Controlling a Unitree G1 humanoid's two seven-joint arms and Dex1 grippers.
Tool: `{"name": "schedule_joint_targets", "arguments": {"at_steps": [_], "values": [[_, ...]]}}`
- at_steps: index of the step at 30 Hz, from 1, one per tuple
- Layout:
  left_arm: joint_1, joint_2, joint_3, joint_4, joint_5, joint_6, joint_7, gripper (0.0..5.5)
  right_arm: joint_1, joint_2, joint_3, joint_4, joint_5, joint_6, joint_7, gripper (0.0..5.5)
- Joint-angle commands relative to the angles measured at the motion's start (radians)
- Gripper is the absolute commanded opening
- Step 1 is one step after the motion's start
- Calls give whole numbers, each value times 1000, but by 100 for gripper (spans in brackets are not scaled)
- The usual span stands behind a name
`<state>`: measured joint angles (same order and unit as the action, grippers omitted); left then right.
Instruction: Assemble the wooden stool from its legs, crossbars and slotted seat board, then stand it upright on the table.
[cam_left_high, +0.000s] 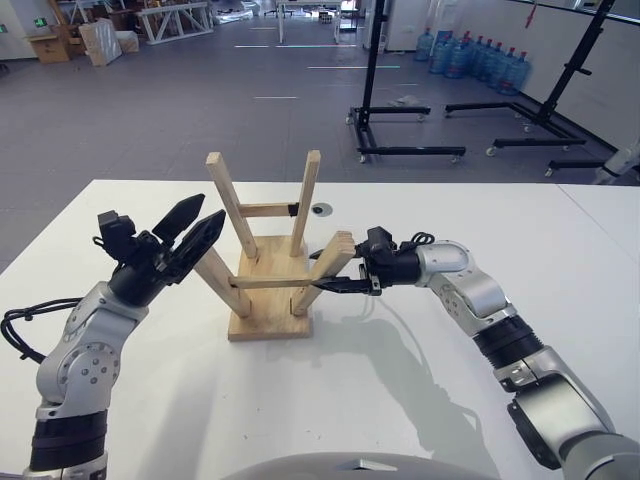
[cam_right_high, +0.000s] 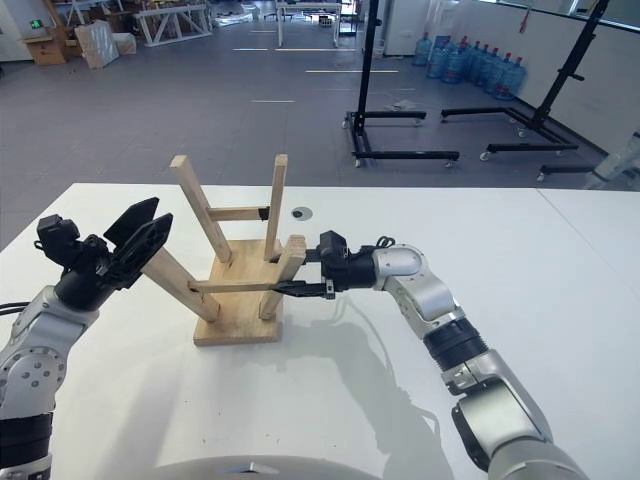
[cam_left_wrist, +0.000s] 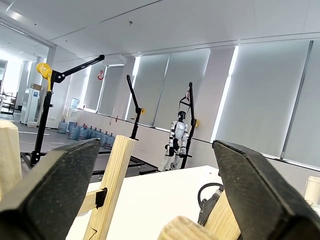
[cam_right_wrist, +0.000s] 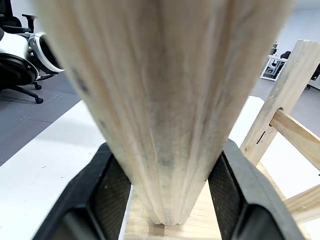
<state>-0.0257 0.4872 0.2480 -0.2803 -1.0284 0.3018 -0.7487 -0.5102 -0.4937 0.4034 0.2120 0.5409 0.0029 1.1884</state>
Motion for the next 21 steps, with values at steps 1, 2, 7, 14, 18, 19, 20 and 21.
{"name": "schedule_joint_targets", "arguments": {"at_steps": [1, 2, 7, 14, 18, 19, 20, 21], "values": [[-46, -68, -250, 37, 118, 118, -23, 408, 122, 34, 197, 179, -250, 106, -16, 205], [-61, -77, -260, 43, 121, 120, -26, 408, 115, 36, 195, 181, -246, 106, -14, 205], [-110, -111, -314, 82, 140, 134, -57, 408, 73, 52, 177, 199, -229, 98, 7, 205], [-123, -137, -347, 166, 180, 148, -77, 408, 59, -28, 155, -43, -158, 220, 2, 205], [-111, -126, -384, 168, 203, 165, -77, 408, 89, -141, 145, -205, -129, 308, -1, 205], [-102, -123, -395, 161, 206, 168, -75, 408, 92, -167, 145, -237, -123, 328, 1, 205], [-90, -120, -404, 151, 205, 171, -69, 408, 91, -185, 147, -258, -121, 342, 4, 205], [-82, -118, -419, 143, 208, 171, -64, 408, 92, -198, 148, -276, -116, 357, 3, 205]]}}
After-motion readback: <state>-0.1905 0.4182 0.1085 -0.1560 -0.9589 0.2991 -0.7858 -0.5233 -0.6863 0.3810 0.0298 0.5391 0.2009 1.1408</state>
